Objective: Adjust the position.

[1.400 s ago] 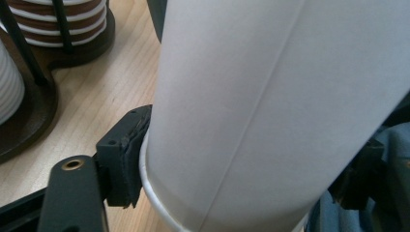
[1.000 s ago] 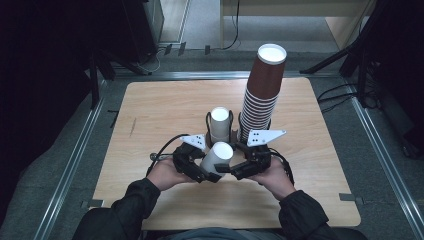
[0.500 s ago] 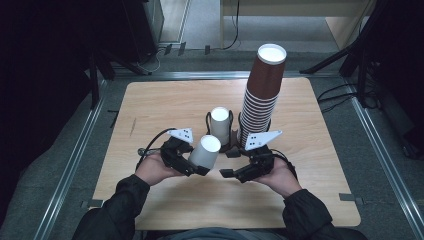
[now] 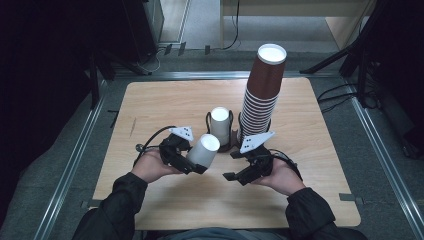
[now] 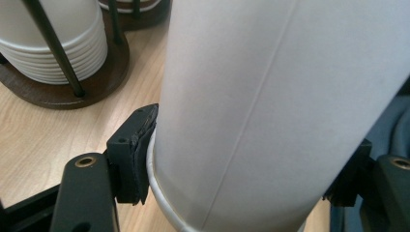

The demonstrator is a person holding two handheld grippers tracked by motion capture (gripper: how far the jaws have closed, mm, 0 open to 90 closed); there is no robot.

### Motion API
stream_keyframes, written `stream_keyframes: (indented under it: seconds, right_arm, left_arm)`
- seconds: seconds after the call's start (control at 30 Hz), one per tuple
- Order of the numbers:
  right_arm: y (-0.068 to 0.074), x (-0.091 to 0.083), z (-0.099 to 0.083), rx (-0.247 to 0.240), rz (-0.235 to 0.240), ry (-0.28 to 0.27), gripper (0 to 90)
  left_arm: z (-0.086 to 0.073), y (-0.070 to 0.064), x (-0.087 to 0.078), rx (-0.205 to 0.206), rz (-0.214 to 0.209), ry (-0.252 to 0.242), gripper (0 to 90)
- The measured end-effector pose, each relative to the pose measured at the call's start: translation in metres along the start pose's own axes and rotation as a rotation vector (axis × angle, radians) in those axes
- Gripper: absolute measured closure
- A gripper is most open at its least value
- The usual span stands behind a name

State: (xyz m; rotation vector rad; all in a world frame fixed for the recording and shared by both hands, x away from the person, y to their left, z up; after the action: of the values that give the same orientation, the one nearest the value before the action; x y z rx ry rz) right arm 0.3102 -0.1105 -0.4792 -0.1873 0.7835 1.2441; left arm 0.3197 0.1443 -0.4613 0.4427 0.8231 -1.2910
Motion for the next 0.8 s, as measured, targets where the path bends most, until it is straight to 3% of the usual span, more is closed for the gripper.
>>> stream_keyframes:
  seconds: [0.23,0.47,0.53,0.8]
  right_arm:
    - [0.002,0.004,-0.002,-0.054,-0.012,0.042,24.5]
    - [0.003,0.007,-0.002,-0.059,-0.01,0.042,24.5]
    - [0.003,0.008,-0.001,-0.06,-0.008,0.041,24.4]
    - [0.005,0.011,0.004,-0.052,0.011,0.022,24.1]
  left_arm:
    - [-0.002,-0.002,0.011,0.061,0.052,0.117,27.7]
    - [-0.005,-0.002,0.021,0.083,0.061,0.193,27.7]
    - [-0.005,-0.003,0.025,0.106,0.079,0.216,27.7]
    - [-0.002,-0.005,0.038,0.122,0.038,0.258,27.8]
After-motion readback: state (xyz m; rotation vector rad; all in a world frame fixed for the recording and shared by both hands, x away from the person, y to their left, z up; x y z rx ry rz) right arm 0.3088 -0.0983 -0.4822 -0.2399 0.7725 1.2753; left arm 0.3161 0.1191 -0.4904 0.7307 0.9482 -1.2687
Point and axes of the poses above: each handheld gripper's, and its own axes: x roughly forward along the jaws, z roughly out of its top, y roughly to its left, the point moved 1 cm from there along x, roughly forward along the jaws, and after that the axes turned 8 degrees about x, right-handed, at the moved point
